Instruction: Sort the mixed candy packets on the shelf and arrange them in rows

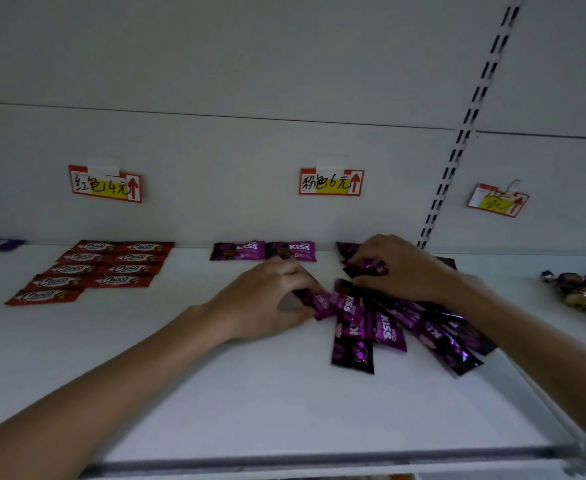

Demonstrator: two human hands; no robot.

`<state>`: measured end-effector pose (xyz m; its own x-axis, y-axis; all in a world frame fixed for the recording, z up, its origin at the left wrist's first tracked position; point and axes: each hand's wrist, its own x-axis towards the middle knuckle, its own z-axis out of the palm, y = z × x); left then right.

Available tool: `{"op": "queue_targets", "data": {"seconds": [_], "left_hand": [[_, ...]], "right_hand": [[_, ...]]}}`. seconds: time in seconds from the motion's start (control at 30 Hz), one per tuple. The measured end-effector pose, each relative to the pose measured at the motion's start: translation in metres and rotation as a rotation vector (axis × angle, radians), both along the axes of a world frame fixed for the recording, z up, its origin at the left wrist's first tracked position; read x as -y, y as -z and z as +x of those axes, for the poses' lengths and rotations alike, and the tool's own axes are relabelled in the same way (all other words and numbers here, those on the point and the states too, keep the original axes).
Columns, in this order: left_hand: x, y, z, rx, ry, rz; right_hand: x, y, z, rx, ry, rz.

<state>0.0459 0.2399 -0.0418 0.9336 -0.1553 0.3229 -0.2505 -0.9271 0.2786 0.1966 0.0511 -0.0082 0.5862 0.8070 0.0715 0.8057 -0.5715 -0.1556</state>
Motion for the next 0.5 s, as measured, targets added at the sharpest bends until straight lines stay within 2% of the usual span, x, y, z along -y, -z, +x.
{"op": "queue_targets", "data": {"seconds": [0.17, 0.4, 0.5], "left_hand": [[0.008, -0.004, -0.008, 0.028, -0.041, 0.099], [-0.005, -0.011, -0.019, -0.074, -0.159, 0.162], [-0.012, -0.01, -0.023, -0.082, -0.169, 0.185]], "right_hand": [[0.013, -0.002, -0.009, 0.061, 0.0, 0.027], [0.008, -0.007, -0.008, 0.12, 0.132, -0.004], [0.001, -0.005, -0.011, 0.148, 0.11, -0.014]]}}
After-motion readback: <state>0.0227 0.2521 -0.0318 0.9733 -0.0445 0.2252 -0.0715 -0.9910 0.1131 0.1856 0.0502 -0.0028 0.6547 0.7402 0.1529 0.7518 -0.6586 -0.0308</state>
